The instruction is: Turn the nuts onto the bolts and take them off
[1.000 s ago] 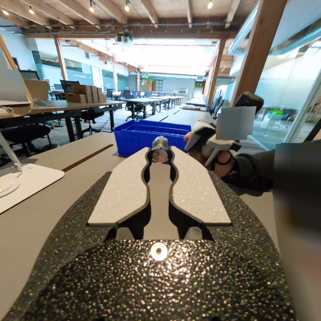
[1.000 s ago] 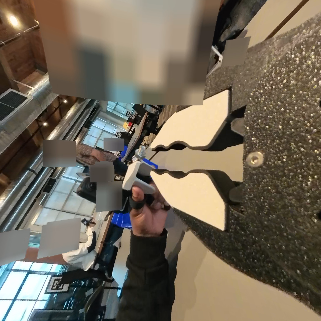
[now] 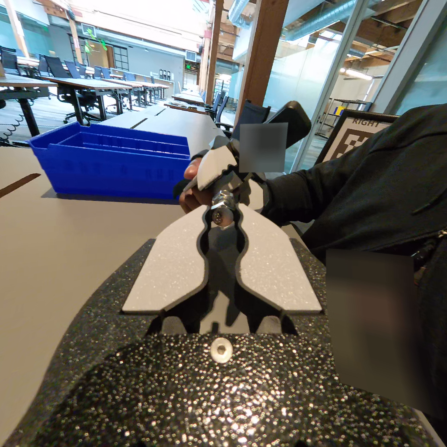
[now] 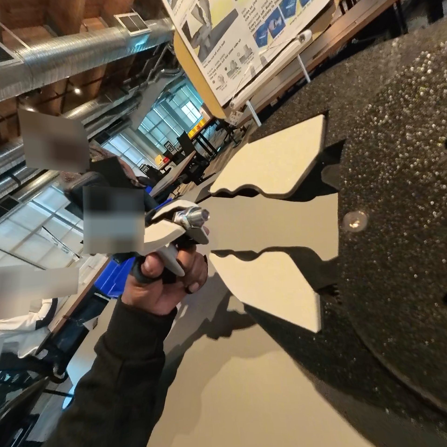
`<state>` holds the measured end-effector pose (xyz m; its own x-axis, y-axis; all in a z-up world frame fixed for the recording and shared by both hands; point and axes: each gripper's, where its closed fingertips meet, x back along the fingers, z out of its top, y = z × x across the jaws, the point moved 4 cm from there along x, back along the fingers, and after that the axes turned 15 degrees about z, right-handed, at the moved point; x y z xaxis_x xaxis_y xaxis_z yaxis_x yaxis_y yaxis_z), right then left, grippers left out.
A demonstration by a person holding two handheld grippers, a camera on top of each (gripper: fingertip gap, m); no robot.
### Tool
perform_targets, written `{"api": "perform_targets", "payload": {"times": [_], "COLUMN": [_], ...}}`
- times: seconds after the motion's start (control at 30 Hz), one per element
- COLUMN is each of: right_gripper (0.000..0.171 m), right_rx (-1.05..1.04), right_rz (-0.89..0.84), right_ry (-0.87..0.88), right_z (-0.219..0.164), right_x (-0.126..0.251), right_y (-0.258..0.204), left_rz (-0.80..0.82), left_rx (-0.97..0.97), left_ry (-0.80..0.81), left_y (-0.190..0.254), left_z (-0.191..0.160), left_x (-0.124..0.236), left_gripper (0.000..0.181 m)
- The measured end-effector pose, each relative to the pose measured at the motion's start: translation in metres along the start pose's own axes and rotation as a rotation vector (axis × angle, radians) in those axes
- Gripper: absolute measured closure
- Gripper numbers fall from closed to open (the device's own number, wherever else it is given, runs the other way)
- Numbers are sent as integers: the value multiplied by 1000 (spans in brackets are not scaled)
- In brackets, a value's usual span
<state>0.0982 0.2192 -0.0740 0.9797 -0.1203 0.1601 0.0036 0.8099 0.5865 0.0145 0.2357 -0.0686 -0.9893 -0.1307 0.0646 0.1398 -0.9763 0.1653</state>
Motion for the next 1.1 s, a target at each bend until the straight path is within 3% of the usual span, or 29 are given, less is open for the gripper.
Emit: {"api": "perform_targets", "payload": {"times": [0.33, 0.47, 0.57, 0.73, 0.8, 0.97, 1.1], "right_gripper": [146, 153, 153, 154, 153, 146, 143], "right_rx": [164, 109, -99, -671, -806, -700, -384], "right_rz": [-42, -27, 45, 257, 316, 248, 84], "right_ry": [-62, -75, -18, 223, 328, 325, 198], "right_z": [9, 8, 9, 3, 3, 9, 18], "right_x": [-5, -5, -7, -11, -12, -8, 3], "right_y": [-7, -5, -3, 0, 0, 2, 6], "left_rz": [-45, -27, 37, 168, 171, 145, 93], "left_rx": [19, -22, -178, -542, -562, -402, -207], "left_ry": [-48, -61, -60, -18, 14, 58, 159], "left_y": [9, 9, 10, 18, 21, 17, 14], "left_z": [-4, -6, -4, 2, 5, 9, 17], "left_x": [-8, -8, -6, -2, -1, -1, 0], "left_gripper": [164, 164, 164, 164, 164, 164, 164]}}
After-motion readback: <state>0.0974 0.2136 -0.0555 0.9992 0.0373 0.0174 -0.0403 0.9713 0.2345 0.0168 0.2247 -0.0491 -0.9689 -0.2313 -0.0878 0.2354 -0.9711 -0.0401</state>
